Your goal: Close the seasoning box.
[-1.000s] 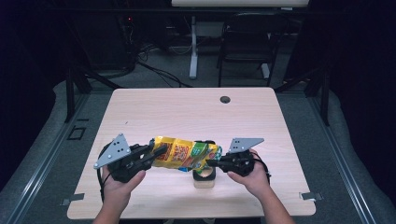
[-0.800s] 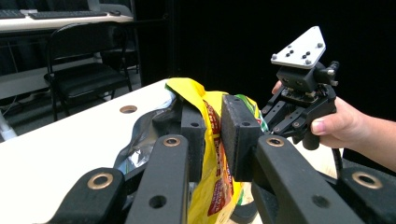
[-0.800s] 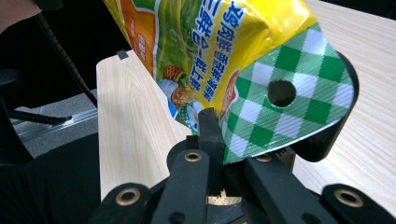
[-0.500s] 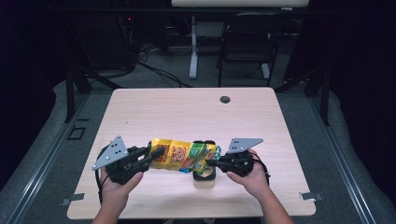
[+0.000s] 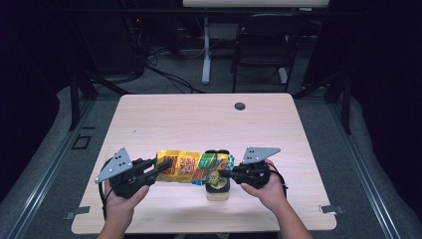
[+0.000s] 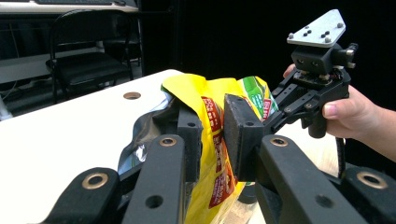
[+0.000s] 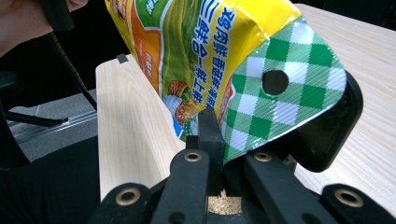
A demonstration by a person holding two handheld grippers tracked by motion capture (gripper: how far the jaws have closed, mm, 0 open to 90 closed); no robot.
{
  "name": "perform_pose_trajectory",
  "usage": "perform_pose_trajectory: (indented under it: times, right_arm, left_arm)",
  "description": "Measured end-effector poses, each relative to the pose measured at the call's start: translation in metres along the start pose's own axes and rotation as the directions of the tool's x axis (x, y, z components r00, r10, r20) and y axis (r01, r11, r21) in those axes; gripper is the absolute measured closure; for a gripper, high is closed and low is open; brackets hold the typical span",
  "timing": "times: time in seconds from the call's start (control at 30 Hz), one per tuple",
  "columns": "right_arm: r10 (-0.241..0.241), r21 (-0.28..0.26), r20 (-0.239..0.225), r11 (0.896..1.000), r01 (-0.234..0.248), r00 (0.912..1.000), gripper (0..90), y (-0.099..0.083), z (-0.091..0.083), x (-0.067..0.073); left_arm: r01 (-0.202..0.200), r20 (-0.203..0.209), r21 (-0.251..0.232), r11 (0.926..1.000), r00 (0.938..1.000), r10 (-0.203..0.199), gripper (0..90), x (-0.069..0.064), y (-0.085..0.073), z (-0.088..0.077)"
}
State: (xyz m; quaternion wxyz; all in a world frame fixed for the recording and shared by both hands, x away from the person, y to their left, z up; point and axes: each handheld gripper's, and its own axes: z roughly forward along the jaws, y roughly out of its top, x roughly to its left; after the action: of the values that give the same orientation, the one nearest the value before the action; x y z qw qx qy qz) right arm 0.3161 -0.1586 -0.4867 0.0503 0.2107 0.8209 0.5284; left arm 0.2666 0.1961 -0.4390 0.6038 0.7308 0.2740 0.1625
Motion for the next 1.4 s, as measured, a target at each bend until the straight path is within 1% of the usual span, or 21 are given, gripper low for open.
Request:
perform_pose_trajectory:
  times: [0.07, 0.2, 0.6, 0.63, 0.7, 1.03, 1.17, 1.27, 1.33, 1.4]
  right_arm:
    - [0.000, 0.001, -0.001, 1.000, 0.000, 1.0000, 89.6, 0.000, 0.001, 0.000]
    - [-0.002, 0.003, 0.000, 1.000, 0.002, 1.0000, 89.6, 0.000, 0.002, 0.001]
    - [0.001, -0.015, -0.004, 1.000, -0.001, 1.0000, 89.6, 0.000, 0.002, 0.001]
    - [0.003, -0.016, -0.006, 1.000, -0.003, 1.0000, 89.6, -0.001, 0.003, 0.001]
    - [0.004, -0.019, -0.008, 1.000, -0.004, 1.0000, 89.6, -0.001, 0.003, 0.001]
    - [0.018, -0.042, -0.022, 0.999, -0.019, 0.9996, 89.4, -0.003, 0.004, -0.001]
    - [0.014, -0.041, -0.021, 0.999, -0.015, 0.9997, 89.4, -0.003, 0.004, -0.001]
    - [0.011, -0.039, -0.025, 0.999, -0.012, 0.9996, 89.0, -0.004, 0.004, -0.002]
    - [0.019, -0.040, -0.034, 0.999, -0.020, 0.9992, 88.5, -0.004, 0.004, -0.002]
    - [0.019, -0.038, -0.035, 0.999, -0.021, 0.9992, 88.1, -0.006, 0.003, -0.004]
  left_arm:
    - [0.003, 0.000, -0.004, 1.0000, 1.0000, -0.003, 77.2, 0.001, -0.002, 0.000]
    - [0.012, -0.004, 0.003, 0.9999, 0.9999, -0.012, 76.4, 0.002, -0.005, -0.001]
    - [0.024, -0.007, 0.005, 0.9997, 0.9997, -0.024, 75.3, 0.005, -0.011, -0.004]
    - [0.020, -0.001, 0.004, 0.9998, 0.9998, -0.020, 75.3, 0.005, -0.011, -0.004]
    - [0.021, -0.006, 0.008, 0.9997, 0.9998, -0.021, 75.3, 0.005, -0.012, -0.005]
    - [0.022, 0.001, 0.006, 0.9997, 0.9998, -0.022, 75.2, 0.007, -0.014, -0.006]
    - [0.023, 0.005, 0.004, 0.9997, 0.9997, -0.023, 75.2, 0.006, -0.014, -0.006]
    - [0.014, 0.002, 0.010, 0.9999, 0.9999, -0.014, 75.3, 0.005, -0.013, -0.006]
    - [0.016, -0.005, 0.007, 0.9999, 0.9999, -0.016, 75.3, 0.005, -0.014, -0.006]
    - [0.015, -0.001, 0.013, 0.9998, 0.9999, -0.015, 75.3, 0.005, -0.014, -0.007]
